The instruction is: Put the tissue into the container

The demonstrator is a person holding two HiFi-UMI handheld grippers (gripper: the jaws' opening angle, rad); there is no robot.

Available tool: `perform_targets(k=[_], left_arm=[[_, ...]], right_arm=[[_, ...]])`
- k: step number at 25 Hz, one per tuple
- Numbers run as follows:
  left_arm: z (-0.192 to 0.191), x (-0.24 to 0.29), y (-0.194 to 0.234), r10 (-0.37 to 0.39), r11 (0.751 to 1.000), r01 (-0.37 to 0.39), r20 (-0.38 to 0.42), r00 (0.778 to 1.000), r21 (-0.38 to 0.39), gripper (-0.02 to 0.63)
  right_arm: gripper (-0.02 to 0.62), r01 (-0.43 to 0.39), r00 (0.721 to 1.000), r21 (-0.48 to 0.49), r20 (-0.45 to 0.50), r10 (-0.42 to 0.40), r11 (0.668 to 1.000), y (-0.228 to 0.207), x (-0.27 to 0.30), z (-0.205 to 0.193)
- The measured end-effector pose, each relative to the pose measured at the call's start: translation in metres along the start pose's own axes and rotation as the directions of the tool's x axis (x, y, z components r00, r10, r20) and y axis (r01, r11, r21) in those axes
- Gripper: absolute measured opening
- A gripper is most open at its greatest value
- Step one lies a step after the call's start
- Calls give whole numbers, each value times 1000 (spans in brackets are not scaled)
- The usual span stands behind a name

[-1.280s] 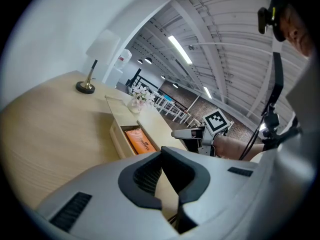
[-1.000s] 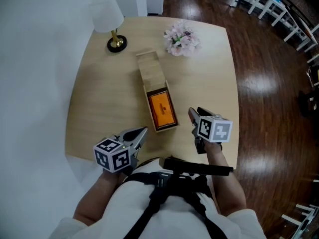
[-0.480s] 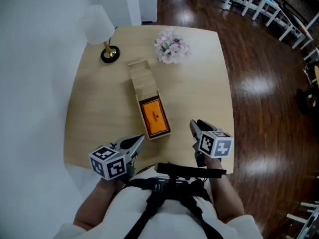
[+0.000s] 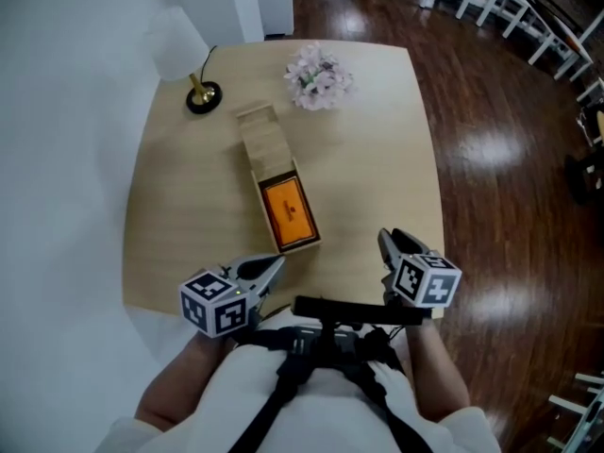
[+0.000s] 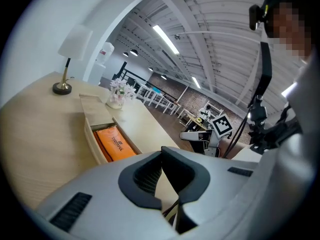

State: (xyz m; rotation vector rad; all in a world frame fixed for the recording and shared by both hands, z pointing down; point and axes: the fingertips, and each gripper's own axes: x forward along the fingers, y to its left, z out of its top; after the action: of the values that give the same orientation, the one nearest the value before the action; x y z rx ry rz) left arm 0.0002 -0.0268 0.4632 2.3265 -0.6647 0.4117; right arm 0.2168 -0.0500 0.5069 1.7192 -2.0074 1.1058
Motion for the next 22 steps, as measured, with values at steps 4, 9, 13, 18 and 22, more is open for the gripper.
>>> perform_targets(k=[4, 9, 13, 18, 22], left_arm=[[-1, 5, -4, -8, 1000, 8, -18, 1000, 16, -2], [-2, 7, -7, -9, 1000, 10, -34, 999, 28, -2], [-3, 7, -5, -4, 1000, 5, -36, 999, 28, -2], [-4, 8, -6, -6, 1000, 7, -46, 999, 29, -2], [-5, 9, -5, -9, 999, 10, -49, 999, 33, -2]], right_arm=[[109, 20, 999, 1, 27, -20, 1000, -6, -8, 2], [55, 44, 998, -7, 48, -44, 999, -16, -19, -2], [31, 13, 998, 1, 66, -13, 1000, 4, -28, -5], [-3, -14, 996, -40, 84, 17, 999, 30, -35, -4], [-12, -25, 996, -3, 80, 25, 1000, 26, -33, -8]])
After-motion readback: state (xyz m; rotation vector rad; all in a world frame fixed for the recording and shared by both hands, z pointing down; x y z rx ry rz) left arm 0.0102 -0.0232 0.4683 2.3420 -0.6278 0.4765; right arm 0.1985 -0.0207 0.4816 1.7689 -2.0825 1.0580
